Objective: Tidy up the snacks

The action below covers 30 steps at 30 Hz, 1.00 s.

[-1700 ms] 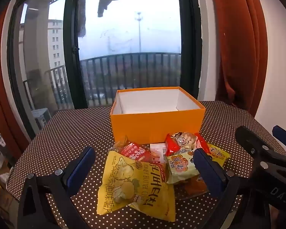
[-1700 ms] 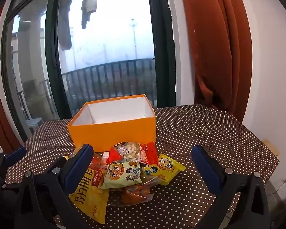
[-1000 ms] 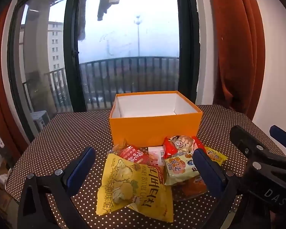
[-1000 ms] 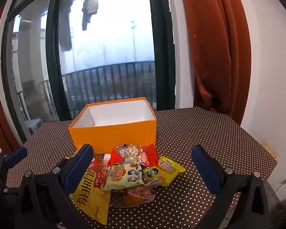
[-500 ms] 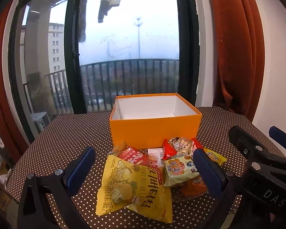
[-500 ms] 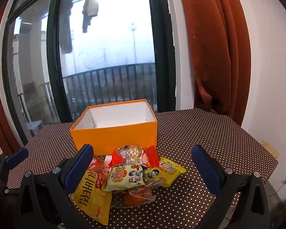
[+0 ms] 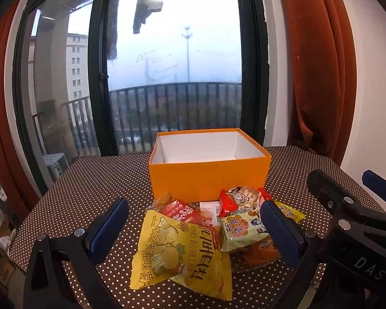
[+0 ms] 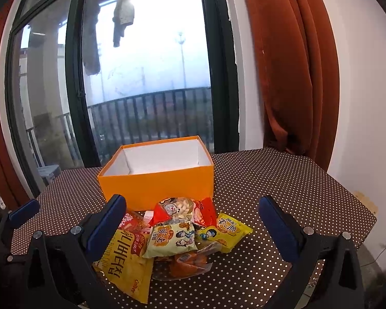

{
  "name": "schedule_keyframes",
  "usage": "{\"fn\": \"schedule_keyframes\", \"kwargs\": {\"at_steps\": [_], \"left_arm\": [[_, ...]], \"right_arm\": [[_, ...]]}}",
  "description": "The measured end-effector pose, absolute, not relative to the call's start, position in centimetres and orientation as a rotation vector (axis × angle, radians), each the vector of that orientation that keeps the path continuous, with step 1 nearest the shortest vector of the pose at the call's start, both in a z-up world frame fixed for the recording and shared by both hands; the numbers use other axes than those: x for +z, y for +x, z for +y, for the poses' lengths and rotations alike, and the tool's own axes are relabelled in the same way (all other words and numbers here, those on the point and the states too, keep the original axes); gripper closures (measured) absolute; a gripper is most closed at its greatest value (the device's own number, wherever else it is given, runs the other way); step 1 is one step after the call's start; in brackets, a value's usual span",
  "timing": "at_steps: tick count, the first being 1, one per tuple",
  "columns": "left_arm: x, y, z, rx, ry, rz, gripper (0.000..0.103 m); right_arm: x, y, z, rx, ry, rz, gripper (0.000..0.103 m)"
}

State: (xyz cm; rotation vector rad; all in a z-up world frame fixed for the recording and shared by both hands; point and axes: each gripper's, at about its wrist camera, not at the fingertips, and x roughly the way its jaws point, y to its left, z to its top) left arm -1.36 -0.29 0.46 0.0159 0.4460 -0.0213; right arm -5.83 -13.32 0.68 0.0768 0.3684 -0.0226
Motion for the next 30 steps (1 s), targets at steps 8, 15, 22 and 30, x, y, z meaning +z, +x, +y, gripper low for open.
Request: {"fn": "schedule_keyframes", "kwargs": {"at_steps": [8, 15, 22, 30], "left_arm": [[0.37, -1.73, -0.34, -0.014, 0.017, 0.438, 0.001], [0.38, -1.78, -0.31, -0.015, 0.018, 0.438, 0.001], [0.33, -1.91, -0.25, -0.015, 0.017, 0.436, 0.001], [0.18, -2.11, -0.27, -0.021, 0.007, 0.435, 0.001]], "right_arm": [[0.69, -6.13, -13.32, -0.020, 0.078, 0.361, 0.000], [0.75, -6.23, -13.35, -0.018, 0.081, 0.360, 0.000], [0.73, -6.27, -13.35, -0.019, 0.081, 0.359, 0.000], [0.65, -6.32, -13.43, -0.023, 0.081, 0.355, 0.000]]}}
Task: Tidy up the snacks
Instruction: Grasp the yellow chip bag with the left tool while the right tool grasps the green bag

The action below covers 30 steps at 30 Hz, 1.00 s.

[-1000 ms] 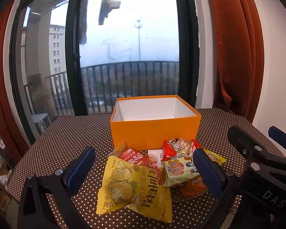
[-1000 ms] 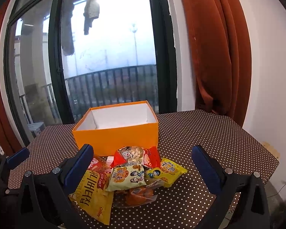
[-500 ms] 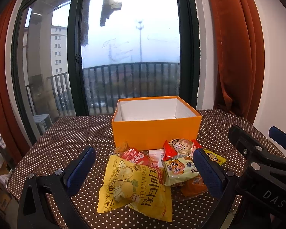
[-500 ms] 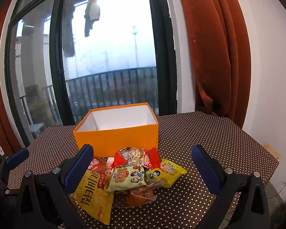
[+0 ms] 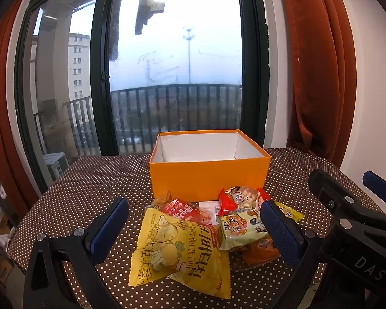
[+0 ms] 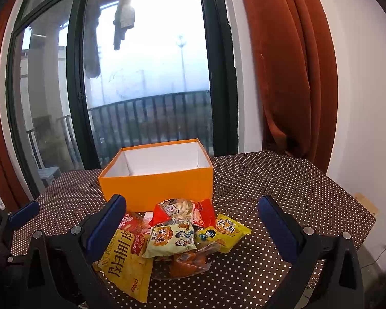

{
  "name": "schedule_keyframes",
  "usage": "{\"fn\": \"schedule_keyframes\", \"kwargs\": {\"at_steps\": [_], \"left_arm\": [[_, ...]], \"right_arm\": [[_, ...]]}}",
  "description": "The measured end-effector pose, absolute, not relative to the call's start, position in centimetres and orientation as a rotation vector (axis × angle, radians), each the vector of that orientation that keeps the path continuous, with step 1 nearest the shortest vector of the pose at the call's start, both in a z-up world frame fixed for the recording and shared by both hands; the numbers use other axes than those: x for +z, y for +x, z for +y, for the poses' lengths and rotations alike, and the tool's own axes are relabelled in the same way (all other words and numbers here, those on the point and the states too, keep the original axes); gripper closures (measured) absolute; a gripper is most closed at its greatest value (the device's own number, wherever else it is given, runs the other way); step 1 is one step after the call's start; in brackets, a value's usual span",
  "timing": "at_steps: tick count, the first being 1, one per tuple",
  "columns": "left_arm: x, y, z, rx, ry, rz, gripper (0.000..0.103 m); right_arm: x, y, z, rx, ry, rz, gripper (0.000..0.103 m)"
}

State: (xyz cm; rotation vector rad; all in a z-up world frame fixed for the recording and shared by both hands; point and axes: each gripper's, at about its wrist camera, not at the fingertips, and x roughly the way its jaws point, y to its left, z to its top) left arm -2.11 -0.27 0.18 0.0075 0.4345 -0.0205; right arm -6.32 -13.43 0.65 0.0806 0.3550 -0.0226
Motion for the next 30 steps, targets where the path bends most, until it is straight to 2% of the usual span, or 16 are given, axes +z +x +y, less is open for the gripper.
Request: {"fn": "schedule_keyframes", "kwargs": {"at_steps": [15, 30], "left_arm": [[-2.1, 0.2, 0.0, -0.003, 0.014, 0.476, 0.001], [-8.3, 4.1, 1.3, 0.015, 0.047, 0.608, 0.001]], "right_arm": [[-1.8, -3.5, -12.5, 0.011, 0.077, 0.413, 0.000], [-8.9, 1.7, -10.1, 0.067, 0.066, 0.574, 0.000]]}}
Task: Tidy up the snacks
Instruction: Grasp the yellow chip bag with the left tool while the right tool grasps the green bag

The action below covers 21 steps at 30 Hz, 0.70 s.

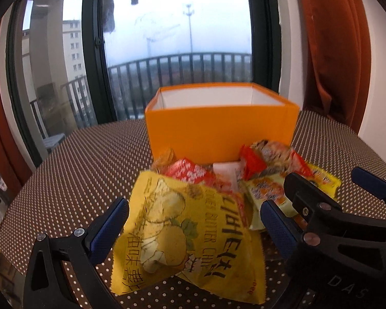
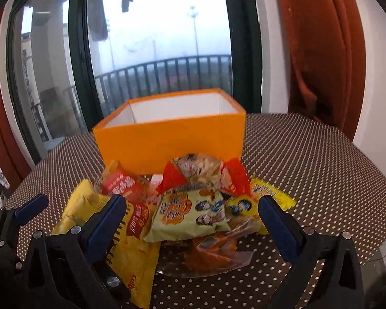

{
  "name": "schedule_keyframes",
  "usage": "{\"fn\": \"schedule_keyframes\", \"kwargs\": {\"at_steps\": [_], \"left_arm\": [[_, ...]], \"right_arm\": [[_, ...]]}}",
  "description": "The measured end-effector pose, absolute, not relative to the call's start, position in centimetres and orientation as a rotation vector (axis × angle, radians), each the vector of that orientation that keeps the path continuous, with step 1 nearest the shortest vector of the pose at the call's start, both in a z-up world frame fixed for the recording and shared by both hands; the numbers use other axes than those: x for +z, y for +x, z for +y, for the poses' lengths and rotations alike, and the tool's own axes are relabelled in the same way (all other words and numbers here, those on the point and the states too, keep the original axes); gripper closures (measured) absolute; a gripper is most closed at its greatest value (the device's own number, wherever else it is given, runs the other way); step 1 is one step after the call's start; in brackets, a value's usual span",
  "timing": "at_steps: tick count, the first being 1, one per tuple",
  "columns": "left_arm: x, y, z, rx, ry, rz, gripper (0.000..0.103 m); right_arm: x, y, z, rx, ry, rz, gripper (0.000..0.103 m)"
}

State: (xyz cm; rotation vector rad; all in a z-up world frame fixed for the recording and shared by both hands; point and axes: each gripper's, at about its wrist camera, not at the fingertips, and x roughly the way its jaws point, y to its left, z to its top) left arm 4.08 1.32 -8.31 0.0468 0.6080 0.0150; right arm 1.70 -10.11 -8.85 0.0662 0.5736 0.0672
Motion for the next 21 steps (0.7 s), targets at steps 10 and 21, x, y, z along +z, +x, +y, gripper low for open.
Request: {"fn": "schedule_keyframes", "kwargs": {"at_steps": [10, 21], "left_arm": [[-11.9, 6.3, 1.9, 0.032, 0.048, 0.691, 0.001], [-12.8, 6.7, 1.5, 0.005, 0.059, 0.716, 0.010]], "right_arm": [[-11.9, 4.2, -9.0, 0.070, 0.053, 0.667, 0.000], [-13.5, 6.7, -8.9, 0.032, 0.040, 0.737, 0.000]]}}
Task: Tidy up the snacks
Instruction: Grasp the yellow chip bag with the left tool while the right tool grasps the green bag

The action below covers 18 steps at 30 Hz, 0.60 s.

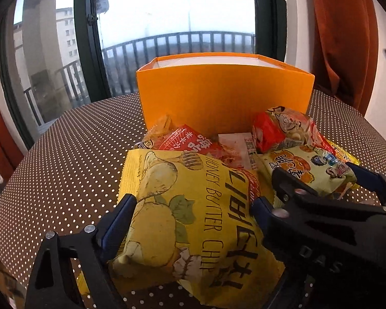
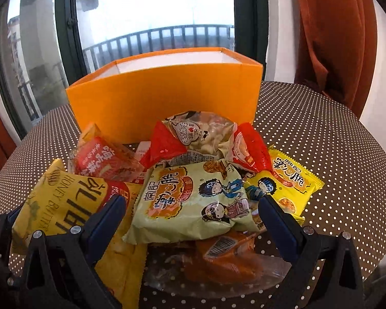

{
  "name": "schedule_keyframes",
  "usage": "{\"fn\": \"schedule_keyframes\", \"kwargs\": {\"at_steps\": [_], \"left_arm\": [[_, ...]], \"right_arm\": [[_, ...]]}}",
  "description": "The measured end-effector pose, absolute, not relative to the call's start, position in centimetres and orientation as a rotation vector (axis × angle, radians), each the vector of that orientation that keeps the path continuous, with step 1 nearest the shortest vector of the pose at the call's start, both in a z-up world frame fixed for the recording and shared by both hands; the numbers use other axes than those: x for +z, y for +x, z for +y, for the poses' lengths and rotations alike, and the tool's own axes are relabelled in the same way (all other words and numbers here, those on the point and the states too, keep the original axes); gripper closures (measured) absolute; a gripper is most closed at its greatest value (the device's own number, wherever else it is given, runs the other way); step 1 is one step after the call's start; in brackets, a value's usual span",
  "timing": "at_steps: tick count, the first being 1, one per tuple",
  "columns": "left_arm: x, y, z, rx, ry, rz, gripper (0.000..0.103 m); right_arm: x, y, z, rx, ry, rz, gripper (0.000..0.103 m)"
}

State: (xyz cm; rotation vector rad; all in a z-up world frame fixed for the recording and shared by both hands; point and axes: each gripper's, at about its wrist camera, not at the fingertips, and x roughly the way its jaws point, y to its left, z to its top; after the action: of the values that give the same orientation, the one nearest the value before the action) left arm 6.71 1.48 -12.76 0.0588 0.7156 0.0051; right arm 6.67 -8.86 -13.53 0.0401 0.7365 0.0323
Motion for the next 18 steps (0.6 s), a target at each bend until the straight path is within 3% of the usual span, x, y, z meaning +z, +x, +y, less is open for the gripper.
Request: {"fn": "schedule_keyframes", "kwargs": {"at_steps": [2, 3, 7, 18], "left_arm": [[-12.9, 6.8, 1.2, -0.001, 0.072, 0.723, 0.011], [-13.0, 6.9, 1.1, 0.000, 0.079, 0.725, 0.012], [-12.9, 6.8, 1.2, -0.014, 0.074, 0.723, 0.017], [-11.9, 5.2, 1.1, -0.063, 0.071, 0.695, 0.031]], "right_arm": [[-14.0, 7.1, -8.8, 0.032, 0.043, 0.764, 0.003], [-14.2, 7.3, -8.7, 0.042, 0.047, 0.775, 0.010], [-14.0, 7.0, -8.5, 0.058, 0.070, 0.777, 0.022], [-13.0, 5.1, -8.8, 0.069, 0.098, 0.738, 0.026]]}}
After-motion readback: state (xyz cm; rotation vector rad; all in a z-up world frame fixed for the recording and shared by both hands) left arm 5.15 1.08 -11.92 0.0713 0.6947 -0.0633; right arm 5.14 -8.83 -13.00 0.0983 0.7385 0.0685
